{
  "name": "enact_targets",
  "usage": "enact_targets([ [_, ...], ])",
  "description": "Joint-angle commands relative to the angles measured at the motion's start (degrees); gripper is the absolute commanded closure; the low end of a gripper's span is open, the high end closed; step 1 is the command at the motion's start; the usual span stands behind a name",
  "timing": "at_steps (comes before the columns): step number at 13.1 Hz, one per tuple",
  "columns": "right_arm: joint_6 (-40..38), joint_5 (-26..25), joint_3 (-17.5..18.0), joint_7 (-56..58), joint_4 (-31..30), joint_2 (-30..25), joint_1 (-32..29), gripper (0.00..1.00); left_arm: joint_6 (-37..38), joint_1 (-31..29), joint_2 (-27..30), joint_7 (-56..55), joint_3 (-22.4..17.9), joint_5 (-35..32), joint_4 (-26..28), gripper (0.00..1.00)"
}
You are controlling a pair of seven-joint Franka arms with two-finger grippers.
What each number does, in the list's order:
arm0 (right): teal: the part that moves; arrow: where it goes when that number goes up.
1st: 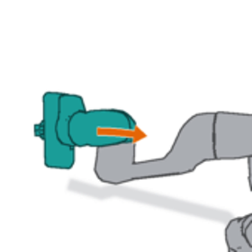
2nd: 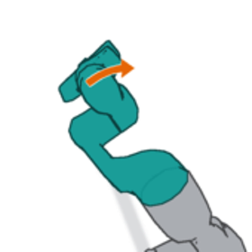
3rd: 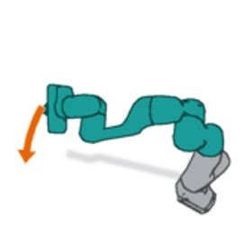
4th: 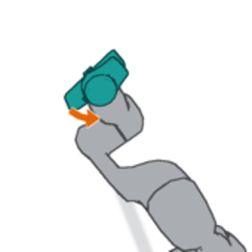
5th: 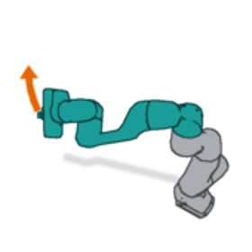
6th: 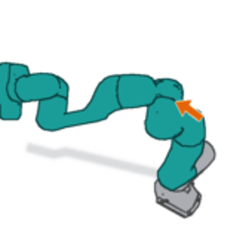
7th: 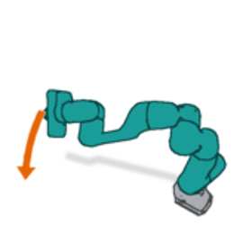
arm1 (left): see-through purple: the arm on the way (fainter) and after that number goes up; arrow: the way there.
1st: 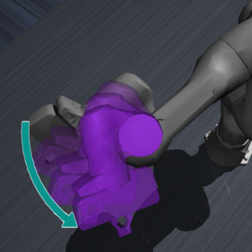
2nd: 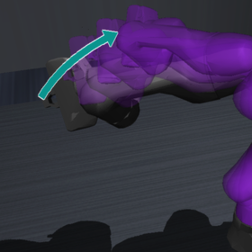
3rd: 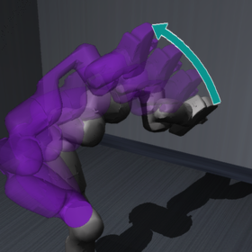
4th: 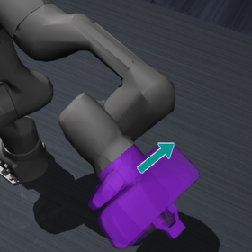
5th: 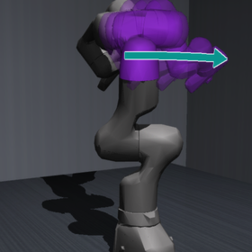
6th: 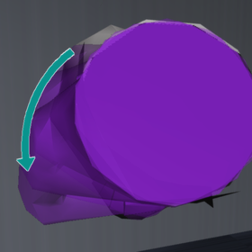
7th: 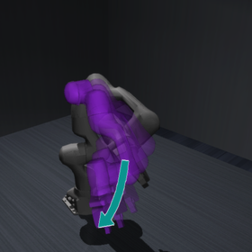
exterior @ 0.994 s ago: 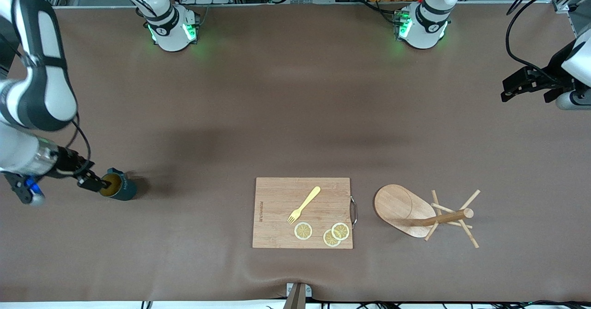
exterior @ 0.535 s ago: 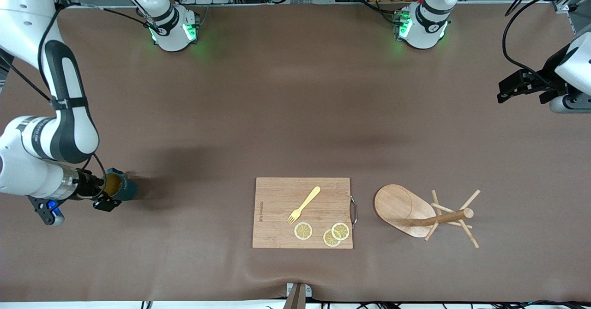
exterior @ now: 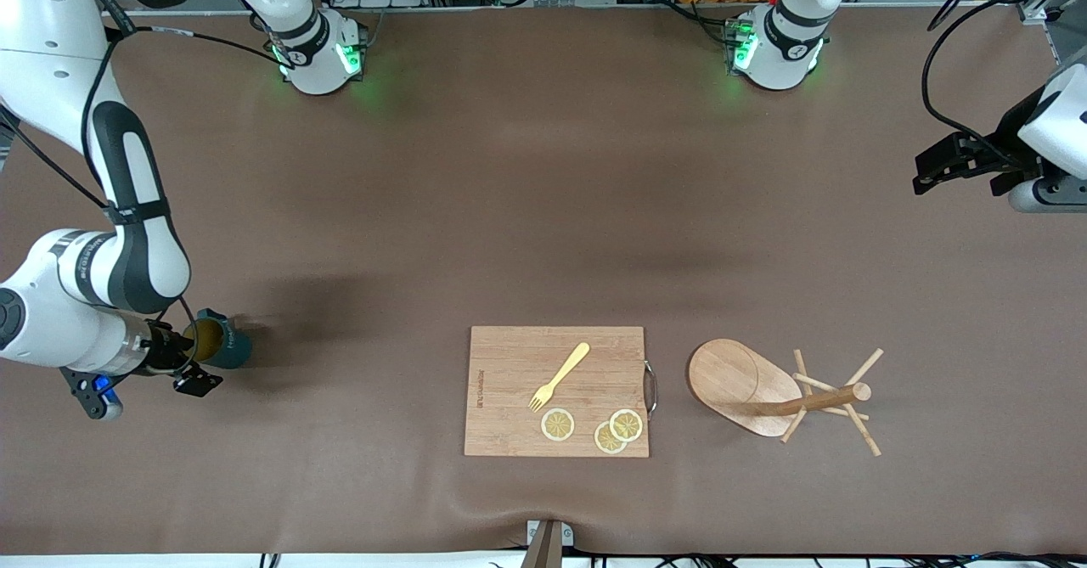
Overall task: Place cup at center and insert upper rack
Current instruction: 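Close the right gripper on the teal mug's rim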
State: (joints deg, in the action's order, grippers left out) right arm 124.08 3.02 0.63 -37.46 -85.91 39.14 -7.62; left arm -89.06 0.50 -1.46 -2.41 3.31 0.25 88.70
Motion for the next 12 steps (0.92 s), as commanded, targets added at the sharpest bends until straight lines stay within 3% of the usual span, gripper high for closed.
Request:
enact_targets([
  [1,0.11,-0.12,0.52,-0.33,1.62,2.07,-0.73,0.3,-0.76,0.03,0.23,-0.93,0.21,0.45,0.5,0.0],
  [2,0.11,-0.21,0.52,-0.24,1.28,1.99,-0.73,0.44,-0.76,-0.06,0.23,-0.93,0.21,0.45,0.5,0.0],
  [3,0.02,-0.38,0.52,-0.07,1.19,1.99,-0.73,0.66,-0.76,-0.15,0.23,-0.93,0.21,0.45,0.59,0.0],
  [4,0.02,-0.82,0.52,-0.06,1.18,1.99,-0.64,0.77,-0.76,-0.15,0.23,-0.93,0.21,0.45,0.59,0.0],
  [5,-0.06,-1.0,0.52,-0.06,1.1,1.9,-0.55,0.97,-0.76,-0.06,0.23,-1.01,0.21,0.45,0.59,0.0],
  [12,-4.97,-1.44,0.43,-0.68,1.27,-0.72,2.43,1.0,-0.76,-0.24,0.32,-0.75,0.21,0.45,0.59,0.0],
])
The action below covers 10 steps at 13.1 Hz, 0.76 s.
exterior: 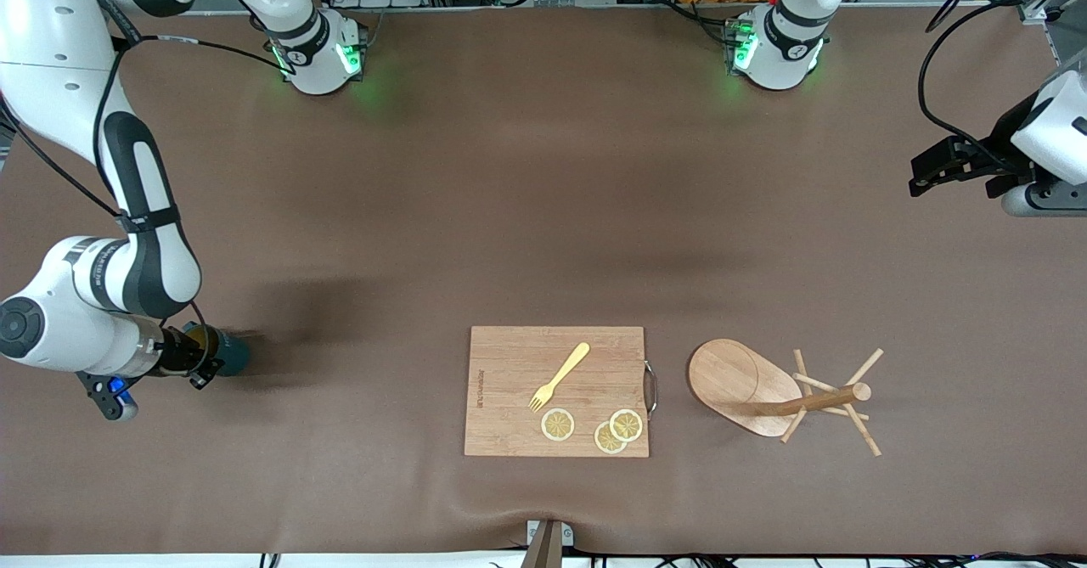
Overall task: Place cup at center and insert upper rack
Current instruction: 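Carry the teal mug with the right gripper to the table center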
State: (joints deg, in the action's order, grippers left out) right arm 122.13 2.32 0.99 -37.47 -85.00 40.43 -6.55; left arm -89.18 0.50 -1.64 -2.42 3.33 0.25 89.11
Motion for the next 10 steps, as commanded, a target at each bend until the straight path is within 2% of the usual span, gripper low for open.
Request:
enact_targets([
  [1,-5.48,-0.73,0.06,-1.63,0.36,-3.58,2.58,1.0,-0.9,-0.24,0.5,-0.75,0.19,0.45,0.1,0.0],
  [6,-16.38,-0.04,0.32,-19.37,0.18,-10.09,16.1,1.0,-0.9,-0.42,0.76,-0.75,0.19,0.45,0.45,0.0],
  [10,-17.28,2.43,0.68,-30.37,-1.04,-12.82,28.93,1.0,-0.9,-0.24,0.41,-0.75,0.19,0.45,0.45,0.0],
])
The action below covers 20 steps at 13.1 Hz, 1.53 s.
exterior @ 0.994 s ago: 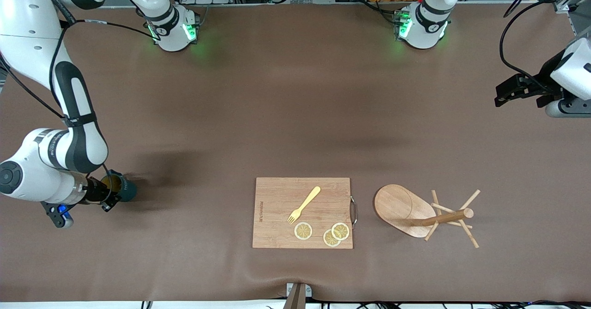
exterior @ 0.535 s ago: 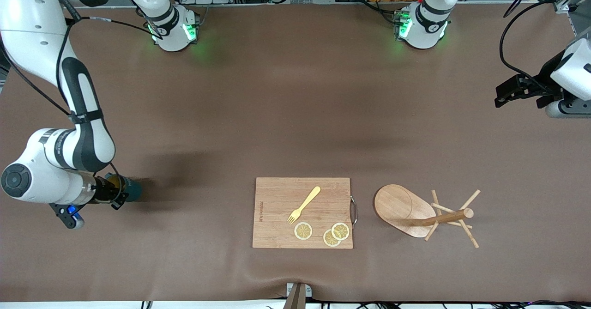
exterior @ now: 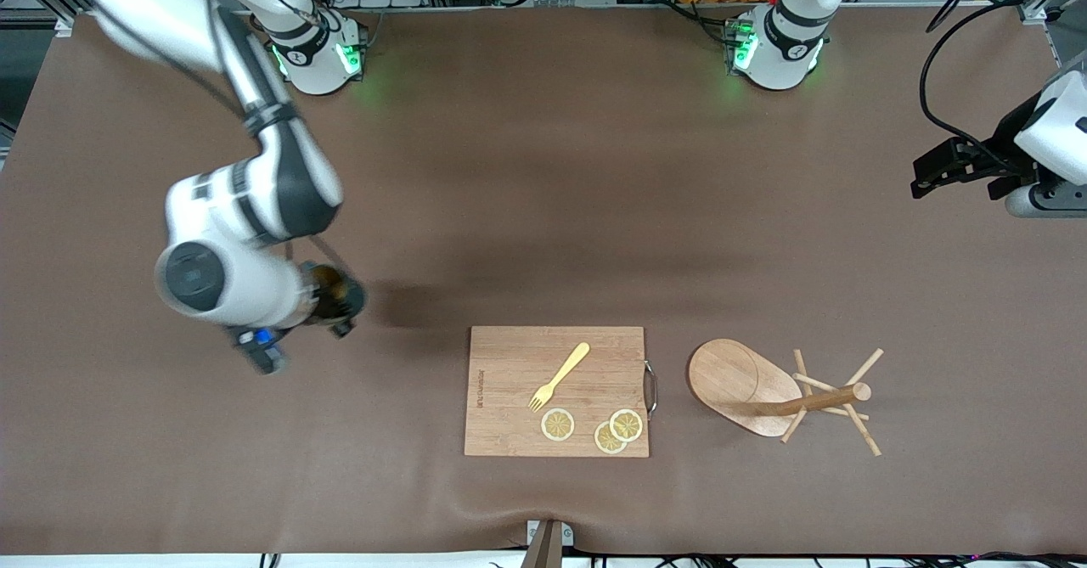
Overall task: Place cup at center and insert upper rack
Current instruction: 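Carry the teal mug with the right gripper to the table center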
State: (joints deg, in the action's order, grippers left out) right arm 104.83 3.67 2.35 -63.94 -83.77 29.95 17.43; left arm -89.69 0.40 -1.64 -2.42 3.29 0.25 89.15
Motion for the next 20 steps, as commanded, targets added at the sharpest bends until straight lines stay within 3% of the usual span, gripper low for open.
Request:
enact_targets([
  [1,0.29,2.81,-0.76,-7.13,-2.28,-2.71,8.46,1.0,-0.48,-0.14,0.32,-0.75,0.22,0.45,0.41,0.0],
  [6,5.02,5.2,-0.77,-22.7,-2.28,-2.8,23.67,1.0,-0.48,-0.23,-0.21,-0.57,0.22,0.36,0.5,0.0],
  [10,13.37,4.5,-0.94,-26.59,-6.13,-1.3,31.95,1.0,-1.62,-0.23,-1.34,-0.31,0.22,0.36,0.5,0.0],
  [12,13.82,3.71,-1.11,-26.59,-6.41,0.36,35.72,1.0,-1.8,0.21,-1.44,-0.4,0.22,0.36,0.41,0.0],
  [16,14.35,2.74,-1.2,-27.55,-6.76,2.47,37.15,1.0,-2.15,0.3,-1.88,-0.4,0.22,0.36,0.41,0.0],
  [20,21.02,0.29,-1.29,-27.21,-9.84,4.4,36.0,1.0,-2.59,0.39,-1.97,-0.4,0.23,0.36,0.41,0.0],
])
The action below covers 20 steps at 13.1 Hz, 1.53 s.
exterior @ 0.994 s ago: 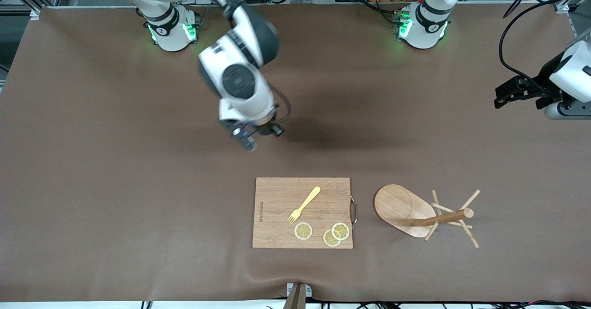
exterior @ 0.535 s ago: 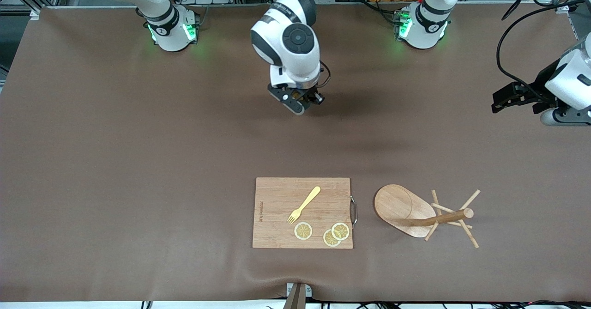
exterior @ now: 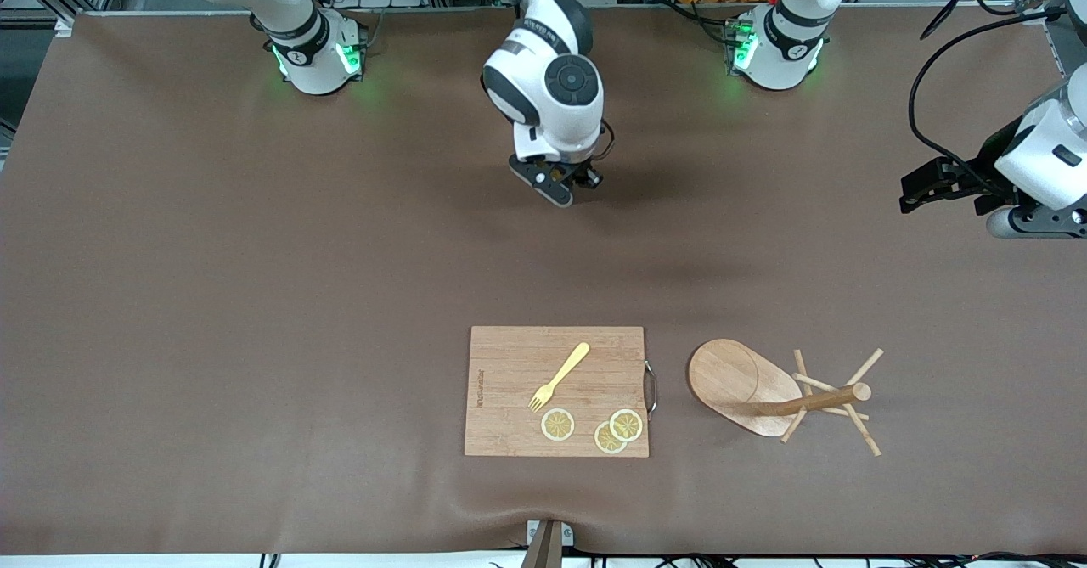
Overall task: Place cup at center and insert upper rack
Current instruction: 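Lower the mug onto the table while the left gripper moves toward it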
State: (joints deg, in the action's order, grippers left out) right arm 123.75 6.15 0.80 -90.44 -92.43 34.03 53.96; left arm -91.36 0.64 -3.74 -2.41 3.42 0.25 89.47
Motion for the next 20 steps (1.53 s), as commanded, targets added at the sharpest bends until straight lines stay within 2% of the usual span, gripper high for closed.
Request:
enact_targets([
  [1,2.46,-2.28,0.25,-0.44,-1.18,0.6,-0.53,1.0,-1.27,0.15,-0.13,-0.4,0.18,0.36,0.09,0.0],
  [9,3.87,-2.28,0.25,2.27,-1.17,1.39,-0.09,0.95,-1.19,1.82,-0.3,-2.95,0.54,0.18,0.09,0.0],
  [11,4.4,-2.28,0.25,3.52,-1.18,1.57,-0.26,0.82,-1.19,1.82,-0.3,-2.95,0.62,0.1,0.09,0.0],
  [12,4.66,-2.28,0.25,3.52,-1.18,1.83,-0.35,0.69,-1.01,1.82,-0.13,-2.95,0.62,0.18,0.0,0.0],
  [14,5.01,-2.28,0.25,3.52,-1.09,2.01,-0.61,0.02,-0.31,1.73,0.75,-2.95,1.15,0.27,-0.17,0.0],
  [17,4.31,-2.19,0.34,3.69,-0.56,0.61,-2.1,0.0,0.48,1.73,1.37,-3.03,2.64,0.36,-0.26,0.0],
  [20,-0.33,-2.02,0.34,11.31,-1.0,-4.74,-5.78,0.0,0.48,1.73,1.37,-6.35,4.13,0.89,-0.96,0.0],
])
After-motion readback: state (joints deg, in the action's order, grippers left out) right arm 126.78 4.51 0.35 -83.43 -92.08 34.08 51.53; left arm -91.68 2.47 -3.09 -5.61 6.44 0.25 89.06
